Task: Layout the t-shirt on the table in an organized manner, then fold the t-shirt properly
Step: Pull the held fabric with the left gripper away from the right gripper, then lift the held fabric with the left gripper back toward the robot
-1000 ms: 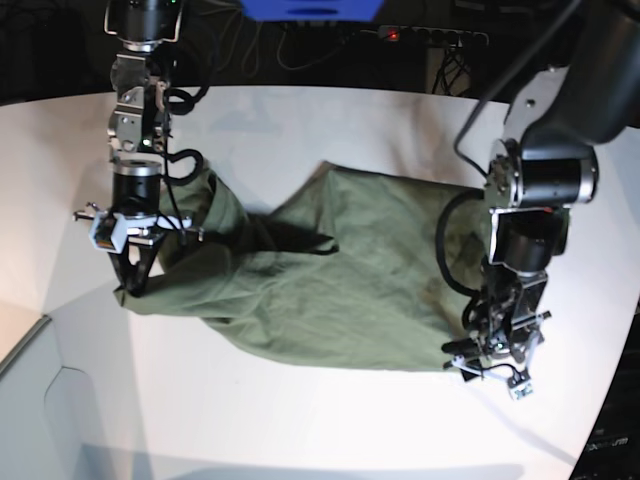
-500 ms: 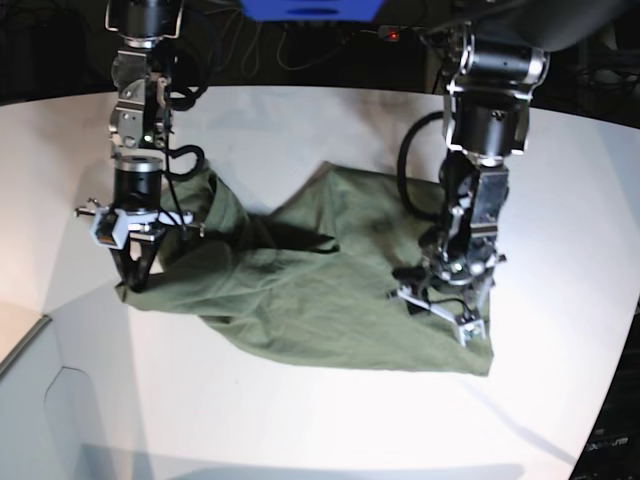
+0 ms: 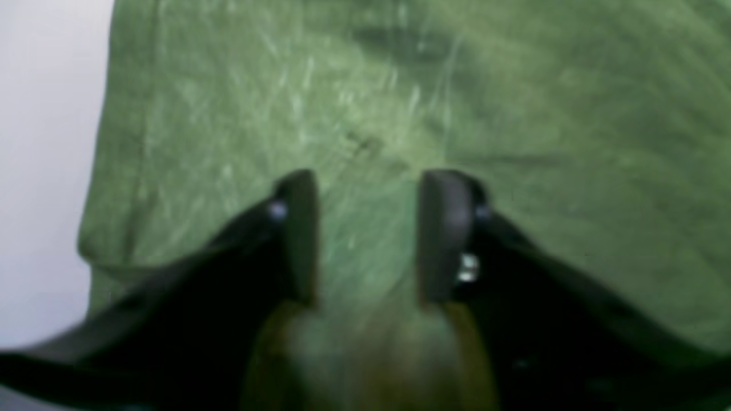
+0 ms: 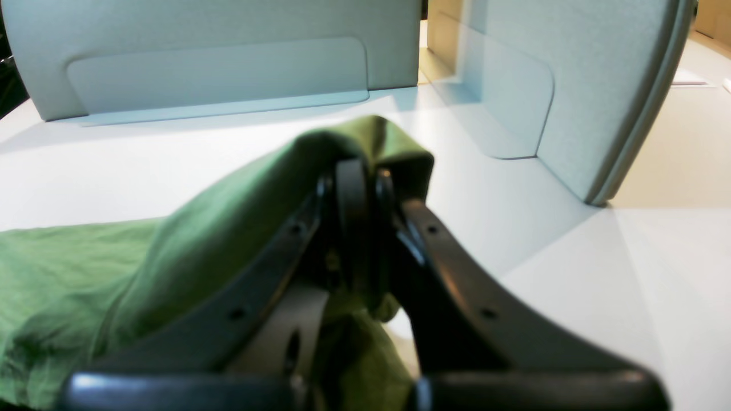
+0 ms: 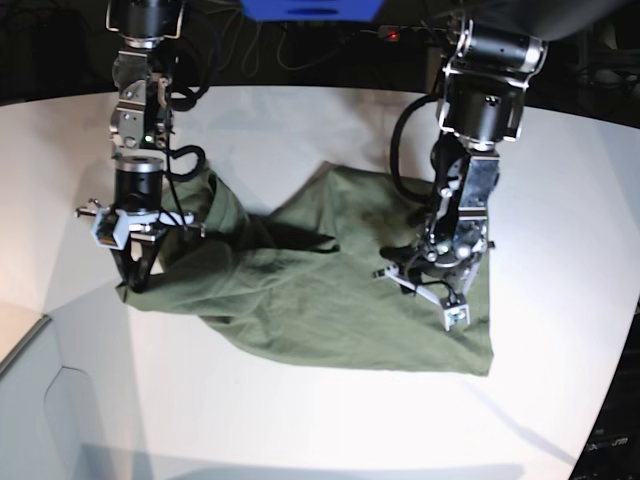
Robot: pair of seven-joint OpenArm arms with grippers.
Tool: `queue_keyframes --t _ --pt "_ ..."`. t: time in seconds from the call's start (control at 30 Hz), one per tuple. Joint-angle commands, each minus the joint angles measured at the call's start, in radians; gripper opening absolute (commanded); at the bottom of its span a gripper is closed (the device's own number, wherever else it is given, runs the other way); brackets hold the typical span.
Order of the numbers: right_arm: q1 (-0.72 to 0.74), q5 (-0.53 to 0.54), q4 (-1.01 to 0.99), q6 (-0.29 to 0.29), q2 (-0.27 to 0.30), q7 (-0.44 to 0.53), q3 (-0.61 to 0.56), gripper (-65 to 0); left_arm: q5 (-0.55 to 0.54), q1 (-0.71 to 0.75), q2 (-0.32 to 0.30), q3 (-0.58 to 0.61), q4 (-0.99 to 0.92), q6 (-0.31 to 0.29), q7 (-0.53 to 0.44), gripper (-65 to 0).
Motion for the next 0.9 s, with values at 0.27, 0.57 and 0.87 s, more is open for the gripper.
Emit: queue_keyframes --t 0.27,0.57,0.87 --pt "0.011 0.006 0.018 0.003 0.005 0.008 0.001 -65.0 0.006 -0.023 -0.003 0.0 0.015 0.001 -0.017 -64.2" --pt "0.013 0.006 0.018 0.003 0.005 0.008 0.001 -65.0 0.004 -0.034 0.0 -0.006 0.03 0.021 -0.015 -64.5" --pt "0.019 0.006 0.018 0.003 0.006 0.008 0.001 -65.0 0.004 -0.072 0.001 -0.001 0.018 0.164 0.039 -44.1"
